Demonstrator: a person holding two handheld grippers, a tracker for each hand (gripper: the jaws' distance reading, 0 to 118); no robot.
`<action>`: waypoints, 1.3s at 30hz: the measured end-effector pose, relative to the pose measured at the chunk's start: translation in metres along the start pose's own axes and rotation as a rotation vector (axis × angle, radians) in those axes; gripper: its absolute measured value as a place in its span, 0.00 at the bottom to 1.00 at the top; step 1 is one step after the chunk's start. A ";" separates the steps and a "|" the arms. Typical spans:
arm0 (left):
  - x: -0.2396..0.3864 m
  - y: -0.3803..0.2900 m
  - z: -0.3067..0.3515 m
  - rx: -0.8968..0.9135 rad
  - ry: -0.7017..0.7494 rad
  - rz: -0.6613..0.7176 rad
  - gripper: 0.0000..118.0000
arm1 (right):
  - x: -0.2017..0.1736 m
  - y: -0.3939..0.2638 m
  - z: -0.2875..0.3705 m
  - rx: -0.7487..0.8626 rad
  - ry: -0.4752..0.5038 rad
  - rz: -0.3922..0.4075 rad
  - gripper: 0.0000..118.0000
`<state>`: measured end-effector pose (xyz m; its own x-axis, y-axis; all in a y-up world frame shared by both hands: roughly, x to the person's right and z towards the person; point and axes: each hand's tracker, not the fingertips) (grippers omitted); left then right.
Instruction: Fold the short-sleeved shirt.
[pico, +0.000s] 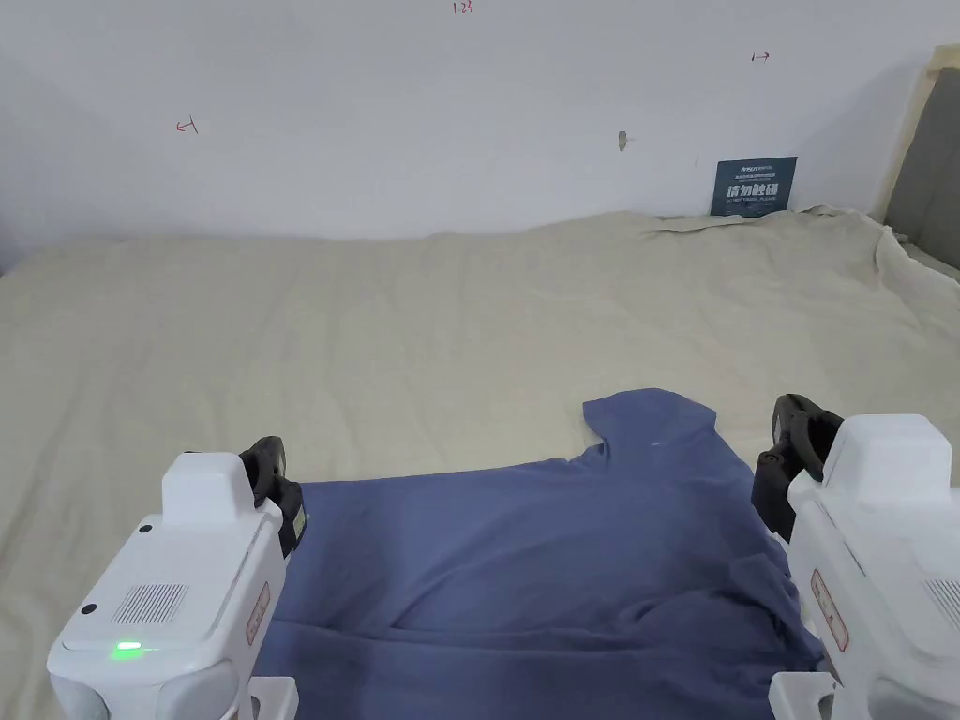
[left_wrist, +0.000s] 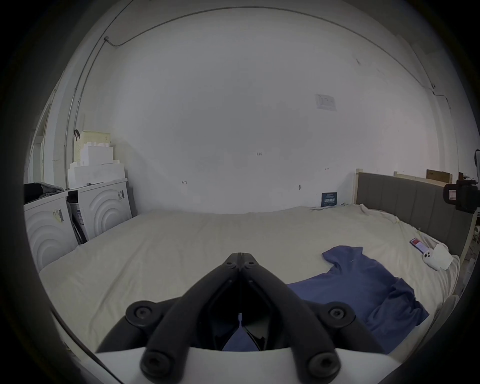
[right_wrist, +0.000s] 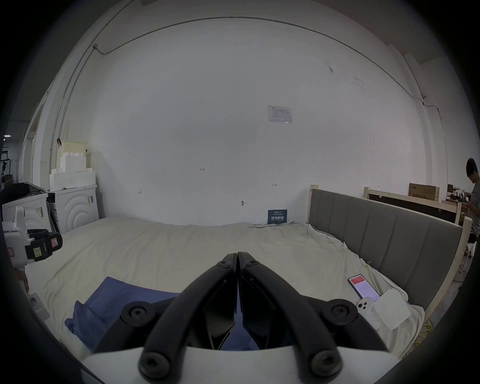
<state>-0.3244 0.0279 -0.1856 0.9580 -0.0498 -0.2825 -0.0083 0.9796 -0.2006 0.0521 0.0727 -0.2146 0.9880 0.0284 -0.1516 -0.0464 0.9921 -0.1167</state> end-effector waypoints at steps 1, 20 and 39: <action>-0.003 0.000 -0.007 -0.008 -0.001 0.002 0.00 | -0.001 0.000 -0.004 -0.003 0.000 0.001 0.01; -0.073 -0.040 -0.253 -0.621 0.027 0.092 0.73 | 0.002 -0.012 -0.116 -0.092 0.004 0.017 0.01; -0.063 -0.102 -0.312 -0.853 0.038 0.120 0.08 | 0.021 -0.034 -0.140 -0.185 -0.006 0.038 0.01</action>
<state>-0.4730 -0.1296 -0.4403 0.9267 0.0231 -0.3751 -0.3358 0.4988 -0.7990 0.0543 0.0223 -0.3514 0.9859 0.0667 -0.1537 -0.1094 0.9509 -0.2894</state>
